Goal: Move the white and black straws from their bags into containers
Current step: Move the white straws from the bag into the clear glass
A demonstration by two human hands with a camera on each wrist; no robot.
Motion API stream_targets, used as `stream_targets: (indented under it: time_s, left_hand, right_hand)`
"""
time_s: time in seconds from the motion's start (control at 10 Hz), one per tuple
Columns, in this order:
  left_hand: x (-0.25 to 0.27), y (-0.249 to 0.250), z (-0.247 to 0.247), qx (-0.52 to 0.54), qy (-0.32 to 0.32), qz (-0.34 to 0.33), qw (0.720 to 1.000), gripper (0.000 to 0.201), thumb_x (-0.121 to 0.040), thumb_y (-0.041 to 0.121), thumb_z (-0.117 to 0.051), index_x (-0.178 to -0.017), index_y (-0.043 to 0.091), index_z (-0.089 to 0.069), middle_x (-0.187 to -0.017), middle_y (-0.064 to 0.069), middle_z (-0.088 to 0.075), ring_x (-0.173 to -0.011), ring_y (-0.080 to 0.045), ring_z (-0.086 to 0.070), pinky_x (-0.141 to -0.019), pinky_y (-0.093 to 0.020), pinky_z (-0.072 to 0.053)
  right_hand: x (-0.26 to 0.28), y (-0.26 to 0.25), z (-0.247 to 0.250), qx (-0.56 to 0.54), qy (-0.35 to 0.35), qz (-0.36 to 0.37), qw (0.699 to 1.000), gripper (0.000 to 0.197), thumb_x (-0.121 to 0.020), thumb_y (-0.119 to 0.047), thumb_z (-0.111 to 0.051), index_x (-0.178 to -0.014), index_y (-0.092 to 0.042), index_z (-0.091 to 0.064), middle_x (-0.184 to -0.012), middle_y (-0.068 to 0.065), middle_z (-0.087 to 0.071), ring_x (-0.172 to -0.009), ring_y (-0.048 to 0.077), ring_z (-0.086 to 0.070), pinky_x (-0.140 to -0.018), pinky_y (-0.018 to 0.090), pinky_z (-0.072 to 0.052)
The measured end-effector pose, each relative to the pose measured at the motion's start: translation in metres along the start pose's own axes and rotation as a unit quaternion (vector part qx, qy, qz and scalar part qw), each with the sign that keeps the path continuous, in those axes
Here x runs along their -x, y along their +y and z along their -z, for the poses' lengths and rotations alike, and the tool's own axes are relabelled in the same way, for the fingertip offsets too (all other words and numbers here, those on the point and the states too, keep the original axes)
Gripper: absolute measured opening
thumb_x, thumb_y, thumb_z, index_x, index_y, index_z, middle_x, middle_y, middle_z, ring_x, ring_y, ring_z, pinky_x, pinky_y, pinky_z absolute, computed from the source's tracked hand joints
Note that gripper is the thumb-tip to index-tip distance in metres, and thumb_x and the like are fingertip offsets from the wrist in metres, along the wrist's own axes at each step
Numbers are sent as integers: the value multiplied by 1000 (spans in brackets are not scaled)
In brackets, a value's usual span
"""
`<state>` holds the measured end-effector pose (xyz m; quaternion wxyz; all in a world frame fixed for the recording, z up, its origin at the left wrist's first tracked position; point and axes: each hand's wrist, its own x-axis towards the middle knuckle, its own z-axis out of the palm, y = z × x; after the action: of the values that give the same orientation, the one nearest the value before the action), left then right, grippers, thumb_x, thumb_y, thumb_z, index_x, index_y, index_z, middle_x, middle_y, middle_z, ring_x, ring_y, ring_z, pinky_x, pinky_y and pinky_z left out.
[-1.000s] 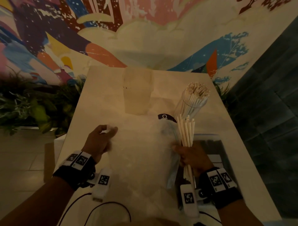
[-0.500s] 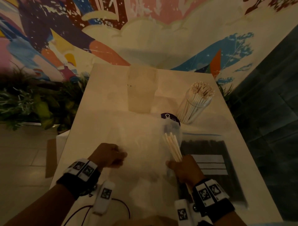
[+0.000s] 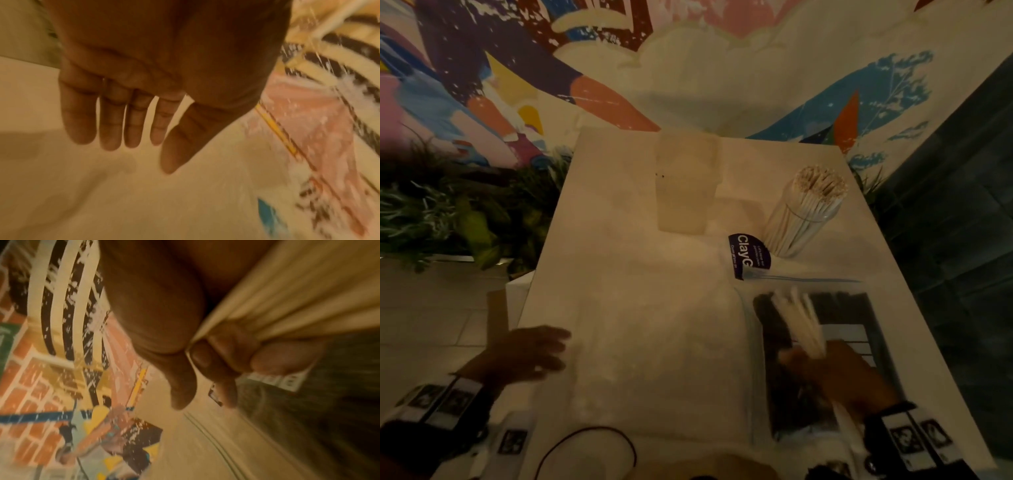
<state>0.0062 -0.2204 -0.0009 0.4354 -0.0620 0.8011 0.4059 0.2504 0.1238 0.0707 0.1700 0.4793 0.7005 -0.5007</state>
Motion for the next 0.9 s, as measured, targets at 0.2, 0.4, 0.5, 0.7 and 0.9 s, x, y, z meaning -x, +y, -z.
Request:
stream_targets:
  time_s: [0.2, 0.4, 0.5, 0.7, 0.9]
  left_hand:
    - [-29, 64, -37, 93, 23, 10, 995, 54, -76, 56, -66, -106, 11, -61, -105, -8, -64, -99, -29, -59, -84, -44, -48]
    - [-55, 79, -57, 64, 170, -60, 982, 32, -93, 14, -53, -115, -9, -57, -118, -29, -59, -109, -43, -57, -85, -42, -47]
    - [-57, 63, -48, -10, 244, -90, 966, 31, -95, 18, -50, -105, -9, -59, -108, -30, -61, -105, -43, -56, -87, -41, -42]
    - [-47, 62, -35, 83, 139, -34, 986, 67, -84, 72, -31, -102, 11, -51, -95, -18, -59, -92, -36, -56, -81, -48, -44]
    - [-47, 54, -49, -246, 167, -75, 952, 47, -93, 49, -45, -100, 5, -59, -109, -21, -61, -100, -35, -56, -89, -42, -42]
  right_hand:
    - [-64, -65, -28, -11, 53, -13, 998, 48, -76, -54, -70, -82, -7, -64, -60, 3, -57, -55, 18, -53, -48, 27, -43]
    - [-71, -70, -40, -204, -4, -21, 979, 22, -76, -18, -74, -86, 0, -65, -53, 2, -45, -40, 12, -33, -42, 26, -33]
    - [-62, -52, -26, -252, 6, -10, 968, 22, -76, -15, -73, -86, -3, -58, -56, 2, -43, -43, 11, -33, -44, 25, -33]
    - [-66, -42, -28, -233, 8, -7, 972, 30, -77, -33, -75, -77, -12, -54, -46, -3, -36, -39, 10, -32, -42, 24, -36]
    - [-69, -39, -63, -139, -82, 3, 987, 36, -83, -9, -69, -52, -10, -52, -40, 1, -31, -31, 13, -27, -37, 20, -27]
